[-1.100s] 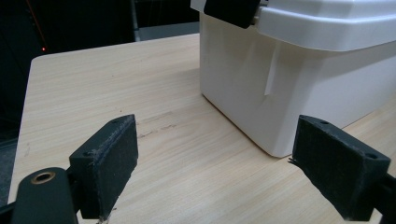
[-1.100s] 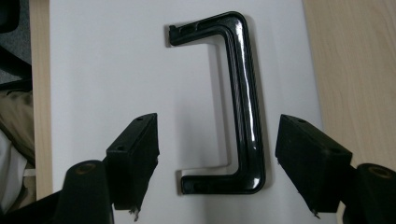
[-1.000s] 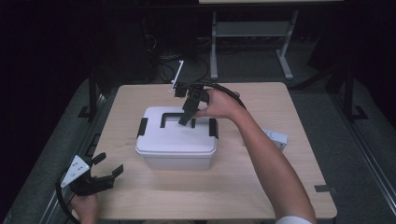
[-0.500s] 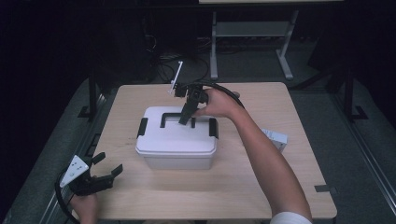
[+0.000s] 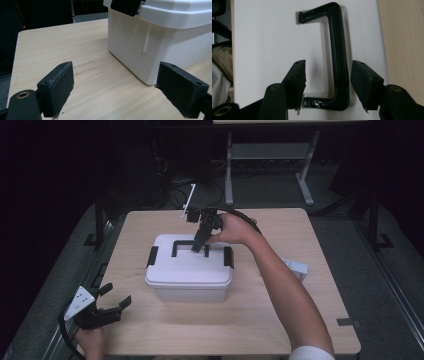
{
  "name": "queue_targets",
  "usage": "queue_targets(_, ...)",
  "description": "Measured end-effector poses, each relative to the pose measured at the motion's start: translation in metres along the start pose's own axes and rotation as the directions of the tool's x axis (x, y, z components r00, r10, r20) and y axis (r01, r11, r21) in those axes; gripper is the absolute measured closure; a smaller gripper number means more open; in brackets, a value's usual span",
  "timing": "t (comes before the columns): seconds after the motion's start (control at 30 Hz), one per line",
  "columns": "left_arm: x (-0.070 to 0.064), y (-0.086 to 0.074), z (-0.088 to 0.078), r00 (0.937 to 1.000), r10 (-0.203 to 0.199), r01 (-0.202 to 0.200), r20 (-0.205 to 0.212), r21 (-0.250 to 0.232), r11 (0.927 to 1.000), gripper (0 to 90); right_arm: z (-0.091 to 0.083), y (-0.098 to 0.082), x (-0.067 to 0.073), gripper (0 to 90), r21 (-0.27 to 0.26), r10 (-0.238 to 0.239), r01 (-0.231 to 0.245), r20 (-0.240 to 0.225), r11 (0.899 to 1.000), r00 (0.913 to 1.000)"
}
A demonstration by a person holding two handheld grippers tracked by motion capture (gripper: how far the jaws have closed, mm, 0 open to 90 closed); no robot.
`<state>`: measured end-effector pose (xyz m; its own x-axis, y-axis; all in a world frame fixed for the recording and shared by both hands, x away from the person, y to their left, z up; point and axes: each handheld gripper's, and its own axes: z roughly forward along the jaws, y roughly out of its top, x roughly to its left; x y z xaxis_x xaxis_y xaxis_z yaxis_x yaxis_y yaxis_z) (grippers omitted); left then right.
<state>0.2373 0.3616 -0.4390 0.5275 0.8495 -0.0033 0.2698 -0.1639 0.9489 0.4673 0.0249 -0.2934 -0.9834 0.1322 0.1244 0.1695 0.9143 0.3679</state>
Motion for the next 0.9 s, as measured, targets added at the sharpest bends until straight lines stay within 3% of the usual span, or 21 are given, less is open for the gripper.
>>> queue_targets(0.3,0.001,0.000,0.000,1.0000,-0.006,0.006,0.000,0.000,1.0000,13.4,0.003,0.000,-0.001,47.8,0.009,-0.005,0.005,-0.024,1.000,0.9997)
queue_targets(0.53,-0.001,0.000,0.001,1.0000,0.005,-0.005,0.002,0.002,1.0000,13.4,-0.009,0.000,0.008,48.8,-0.015,-0.019,0.019,-0.011,1.000,0.9998)
queue_targets(0.7,0.000,0.000,0.001,1.0000,0.003,-0.003,-0.001,0.001,1.0000,13.4,-0.019,0.000,0.022,53.8,-0.028,-0.049,0.048,-0.022,0.998,0.9986)
queue_targets(0.9,-0.002,0.001,0.002,1.0000,0.005,-0.005,0.002,0.004,1.0000,13.4,-0.015,0.007,0.033,56.2,0.002,-0.072,0.072,-0.022,0.997,0.9972)
